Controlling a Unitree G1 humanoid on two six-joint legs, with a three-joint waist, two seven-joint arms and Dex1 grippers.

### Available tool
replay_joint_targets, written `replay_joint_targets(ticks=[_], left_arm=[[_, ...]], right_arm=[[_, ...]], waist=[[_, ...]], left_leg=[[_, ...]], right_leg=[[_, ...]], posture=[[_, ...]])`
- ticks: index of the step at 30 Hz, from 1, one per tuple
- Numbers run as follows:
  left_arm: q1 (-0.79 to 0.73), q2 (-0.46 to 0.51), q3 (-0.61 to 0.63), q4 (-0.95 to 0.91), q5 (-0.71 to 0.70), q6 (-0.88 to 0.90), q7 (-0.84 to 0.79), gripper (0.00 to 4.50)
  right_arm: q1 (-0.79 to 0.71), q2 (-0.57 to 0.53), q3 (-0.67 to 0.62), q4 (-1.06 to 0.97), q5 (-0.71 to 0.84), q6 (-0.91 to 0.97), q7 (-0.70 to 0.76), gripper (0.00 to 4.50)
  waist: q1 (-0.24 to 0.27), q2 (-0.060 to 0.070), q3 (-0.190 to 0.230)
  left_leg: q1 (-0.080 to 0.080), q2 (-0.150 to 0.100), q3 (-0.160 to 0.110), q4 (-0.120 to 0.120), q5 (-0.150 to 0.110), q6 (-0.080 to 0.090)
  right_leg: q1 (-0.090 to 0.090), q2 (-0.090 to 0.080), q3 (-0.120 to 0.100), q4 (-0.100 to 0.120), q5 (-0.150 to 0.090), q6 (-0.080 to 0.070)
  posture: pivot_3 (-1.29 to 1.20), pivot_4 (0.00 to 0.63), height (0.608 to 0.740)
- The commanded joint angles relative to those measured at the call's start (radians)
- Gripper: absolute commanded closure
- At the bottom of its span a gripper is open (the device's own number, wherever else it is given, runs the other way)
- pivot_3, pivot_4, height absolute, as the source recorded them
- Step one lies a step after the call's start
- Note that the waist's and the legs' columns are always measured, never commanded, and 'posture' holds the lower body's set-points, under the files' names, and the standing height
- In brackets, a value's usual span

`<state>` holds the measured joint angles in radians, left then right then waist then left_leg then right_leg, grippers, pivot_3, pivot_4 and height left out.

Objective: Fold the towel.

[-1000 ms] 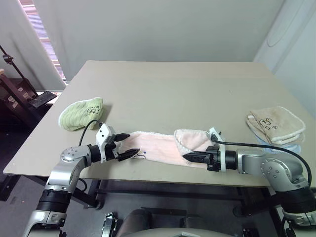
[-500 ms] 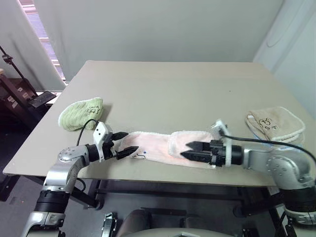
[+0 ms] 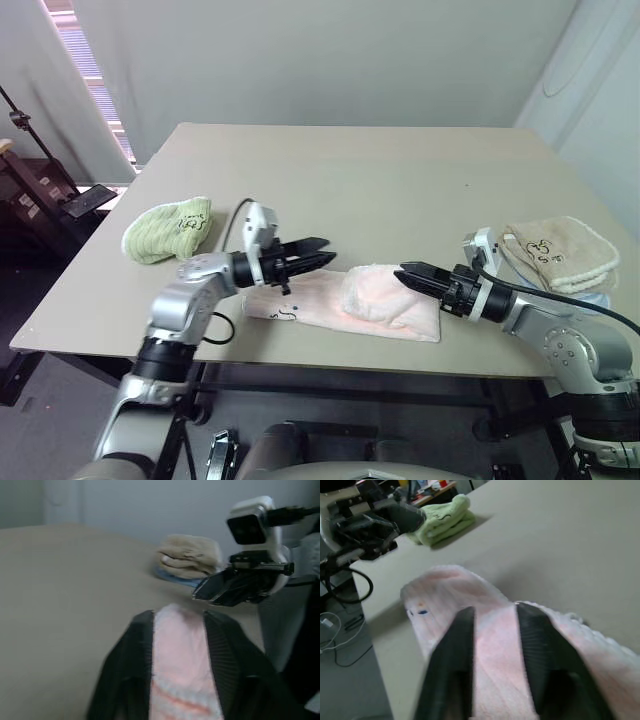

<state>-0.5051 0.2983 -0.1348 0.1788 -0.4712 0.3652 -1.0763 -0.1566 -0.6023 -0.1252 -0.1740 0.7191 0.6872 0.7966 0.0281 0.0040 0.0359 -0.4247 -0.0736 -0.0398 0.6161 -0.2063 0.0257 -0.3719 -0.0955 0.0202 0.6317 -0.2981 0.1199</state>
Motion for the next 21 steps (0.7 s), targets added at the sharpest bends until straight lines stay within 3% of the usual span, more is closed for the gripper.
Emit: replay_joint_targets(ticks=[1,7,14,18,21], left_arm=[[-0.071,-0.05,-0.073,0.108,0.073,-0.092,-0.058,4.28],[-0.119,-0.153,-0.142,0.349,0.19,-0.242,-0.075,4.44],[-0.122,-0.27,-0.237,0.721,0.4,-0.438,0.022,4.44],[-0.13,-0.294,-0.213,0.769,0.401,-0.445,-0.009,4.44],[-0.142,-0.29,-0.184,0.766,0.39,-0.467,-0.017,4.44]], right_arm=[[-0.02,0.022,0.009,0.023,-0.05,-0.078,0.013,4.5],[0.035,0.036,0.092,0.06,-0.164,-0.14,0.021,4.5],[0.068,0.083,0.167,0.202,-0.306,-0.204,-0.032,4.5],[0.064,0.098,0.16,0.221,-0.325,-0.223,-0.036,4.5],[0.054,0.098,0.132,0.199,-0.294,-0.208,-0.017,4.5]], waist=[[0.006,0.0,0.0],[0.012,0.0,0.0],[0.014,-0.002,-0.004],[0.013,-0.003,-0.006],[0.012,-0.003,-0.006]], left_leg=[[0.0,0.0,0.0,0.0,0.0,0.0],[-0.001,0.0,0.002,-0.001,0.0,0.0],[0.001,0.0,0.002,0.002,0.0,0.0],[0.015,0.0,0.002,0.001,-0.001,0.001],[0.017,0.0,0.002,0.001,-0.001,0.001]], right_leg=[[0.0,0.0,0.0,0.0,0.0,0.0],[-0.001,0.0,0.002,0.0,0.0,0.0],[0.0,0.0,0.002,0.0,0.001,0.002],[0.016,-0.001,0.001,-0.003,0.001,0.001],[0.019,-0.002,0.001,-0.004,0.0,0.002]], posture=[[0.0,0.0,0.74],[0.0,0.0,0.74],[0.0,0.0,0.74],[0.0,0.0,0.74],[0.0,0.0,0.74]])
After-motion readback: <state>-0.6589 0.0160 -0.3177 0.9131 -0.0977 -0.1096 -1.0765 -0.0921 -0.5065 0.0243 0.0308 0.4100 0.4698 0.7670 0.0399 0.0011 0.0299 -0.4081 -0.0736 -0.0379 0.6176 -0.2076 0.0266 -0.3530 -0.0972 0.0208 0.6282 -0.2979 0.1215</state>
